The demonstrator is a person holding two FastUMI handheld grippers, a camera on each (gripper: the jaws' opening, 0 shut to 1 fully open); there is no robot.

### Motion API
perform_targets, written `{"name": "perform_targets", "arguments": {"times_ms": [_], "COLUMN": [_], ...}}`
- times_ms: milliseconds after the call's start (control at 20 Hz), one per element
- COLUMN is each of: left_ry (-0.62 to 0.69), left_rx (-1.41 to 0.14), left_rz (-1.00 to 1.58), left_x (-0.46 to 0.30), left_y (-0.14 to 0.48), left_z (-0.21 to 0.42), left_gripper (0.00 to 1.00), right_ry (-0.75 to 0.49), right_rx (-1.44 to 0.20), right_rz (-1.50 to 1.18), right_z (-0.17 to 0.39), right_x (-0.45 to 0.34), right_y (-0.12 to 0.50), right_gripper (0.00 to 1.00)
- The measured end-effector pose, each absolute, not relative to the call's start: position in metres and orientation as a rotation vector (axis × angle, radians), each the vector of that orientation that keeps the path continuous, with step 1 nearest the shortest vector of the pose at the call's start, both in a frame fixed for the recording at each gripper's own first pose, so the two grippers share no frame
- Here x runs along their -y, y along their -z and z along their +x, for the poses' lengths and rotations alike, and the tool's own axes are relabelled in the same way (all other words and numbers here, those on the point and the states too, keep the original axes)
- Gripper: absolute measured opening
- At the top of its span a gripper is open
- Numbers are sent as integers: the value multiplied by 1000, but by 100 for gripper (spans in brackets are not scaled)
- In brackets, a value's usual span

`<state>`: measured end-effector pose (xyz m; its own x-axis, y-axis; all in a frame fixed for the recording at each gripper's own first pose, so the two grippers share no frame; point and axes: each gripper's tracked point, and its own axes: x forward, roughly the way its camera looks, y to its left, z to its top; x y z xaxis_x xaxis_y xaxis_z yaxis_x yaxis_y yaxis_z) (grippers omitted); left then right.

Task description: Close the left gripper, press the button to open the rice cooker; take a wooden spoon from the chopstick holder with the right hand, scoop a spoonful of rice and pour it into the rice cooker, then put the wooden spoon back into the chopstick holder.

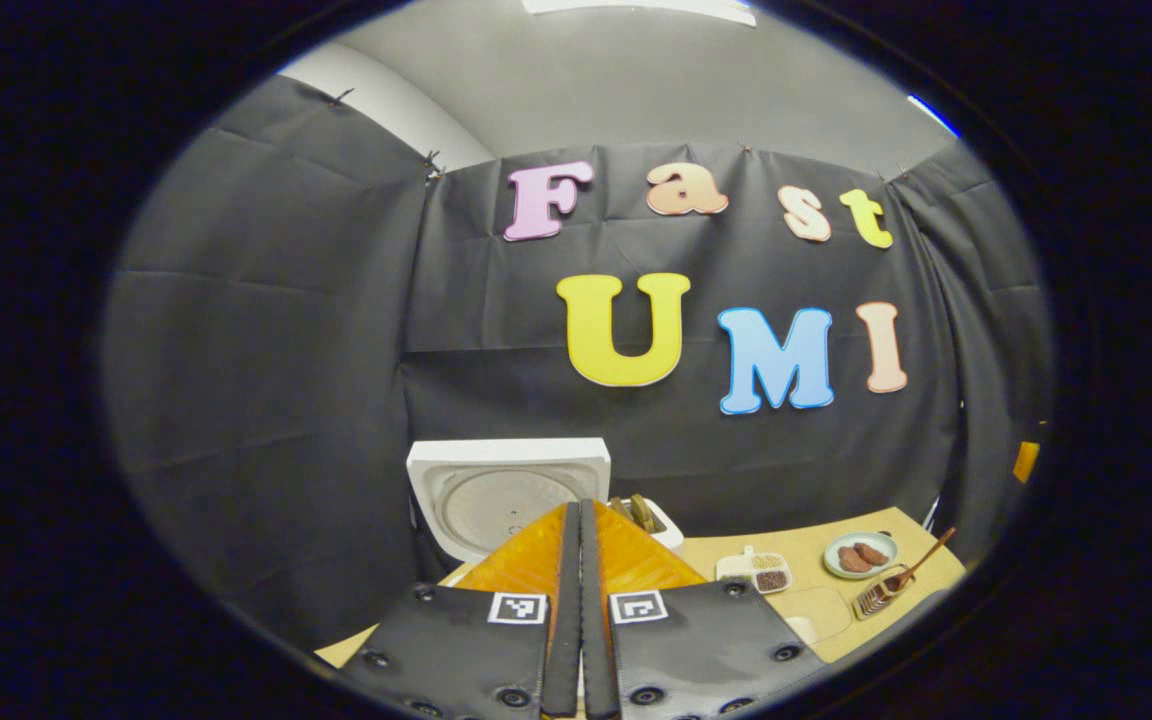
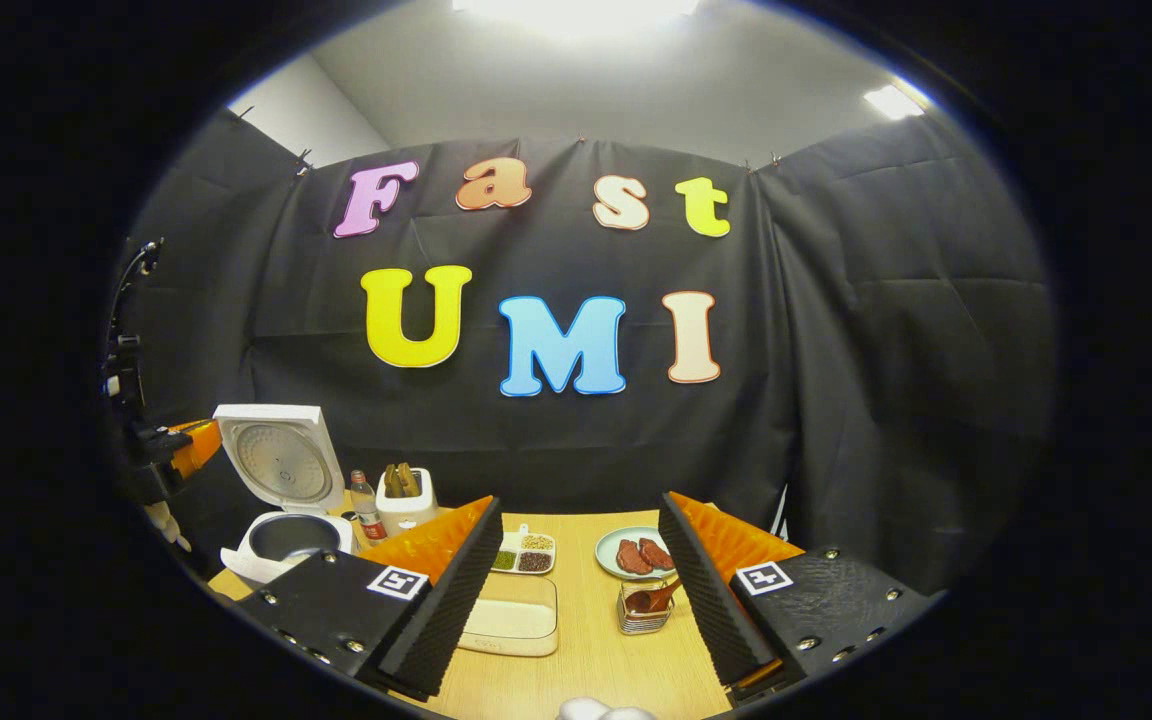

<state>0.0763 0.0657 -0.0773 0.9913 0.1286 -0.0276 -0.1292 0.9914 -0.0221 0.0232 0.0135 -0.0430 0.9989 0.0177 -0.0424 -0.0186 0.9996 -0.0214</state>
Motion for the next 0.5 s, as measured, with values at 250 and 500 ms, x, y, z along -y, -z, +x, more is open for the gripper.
{"name": "perform_targets", "arguments": {"times_ms": [250,500], "left_ry": [-111,-66], "left_rx": [-6,77], "left_rz": [-10,42], "left_x": [-58,-41], "left_y": [79,53], "left_z": [51,20], "left_gripper": [59,93], "right_ry": [-4,26], "right_rx": [-63,-72], "right_rz": [-8,-14], "right_z": [24,26], "right_x": [-6,7], "right_y": [57,80], "right_gripper": [96,93]}}
